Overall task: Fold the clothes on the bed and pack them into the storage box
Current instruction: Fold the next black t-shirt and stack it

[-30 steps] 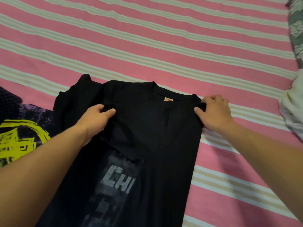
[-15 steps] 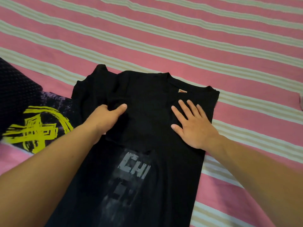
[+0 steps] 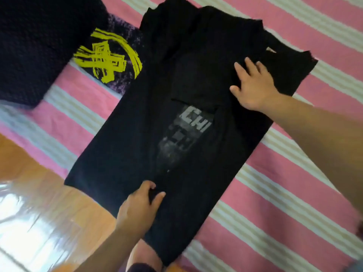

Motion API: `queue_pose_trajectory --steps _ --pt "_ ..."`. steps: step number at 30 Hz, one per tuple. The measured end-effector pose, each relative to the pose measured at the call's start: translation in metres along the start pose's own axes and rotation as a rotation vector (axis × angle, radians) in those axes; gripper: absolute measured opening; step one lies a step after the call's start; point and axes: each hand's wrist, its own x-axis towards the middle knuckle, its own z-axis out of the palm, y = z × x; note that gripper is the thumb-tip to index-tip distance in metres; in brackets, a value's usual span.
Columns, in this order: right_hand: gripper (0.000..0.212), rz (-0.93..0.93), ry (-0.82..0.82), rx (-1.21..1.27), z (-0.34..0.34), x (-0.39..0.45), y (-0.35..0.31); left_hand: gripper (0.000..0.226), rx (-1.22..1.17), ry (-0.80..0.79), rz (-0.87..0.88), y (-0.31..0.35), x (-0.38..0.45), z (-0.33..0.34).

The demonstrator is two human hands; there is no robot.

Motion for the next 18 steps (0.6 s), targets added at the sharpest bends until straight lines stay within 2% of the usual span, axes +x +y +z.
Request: queue_pose_trajectory --steps 4,7,9,11,13,15,16,18 --pt "0.074 0.036 -0.111 -0.052 -0.006 0.006 -0.014 0.021 -0.133 0.149 -0.096 -0.029 -0.024 0.010" --pt "0.071 0.072 -0.124 -0.048 -0.012 -0.002 -0.020 0.023 -0.175 0.133 -0.151 -0.041 -0.028 0.012" --pt "0.071 0.089 -0.141 -0.045 -0.018 -0.003 -0.023 0.025 -0.024 0.075 -0.163 -0.047 -0.031 0.011" --pt "0.072 0.109 -0.153 -0.044 -0.024 -0.001 -0.029 0.030 0.280 0.027 -0.096 -0.047 -0.031 0.003" --pt "0.068 0.065 -0.037 -0.015 -0.037 0.002 -0.041 0.031 0.429 0.021 -0.016 -0.036 -0.021 -0.014" --pt "0.060 -0.026 0.190 0.089 -0.053 0.007 -0.064 0.030 0.311 -0.044 0.007 -0.030 0.000 -0.031" --pt "0.060 -0.063 0.254 0.184 -0.060 0.011 -0.082 0.031 0.221 -0.114 -0.013 -0.030 0.013 -0.037" --pt "0.080 -0.121 0.179 0.333 -0.065 0.019 -0.122 0.034 0.155 -0.259 -0.007 -0.029 0.028 -0.043"
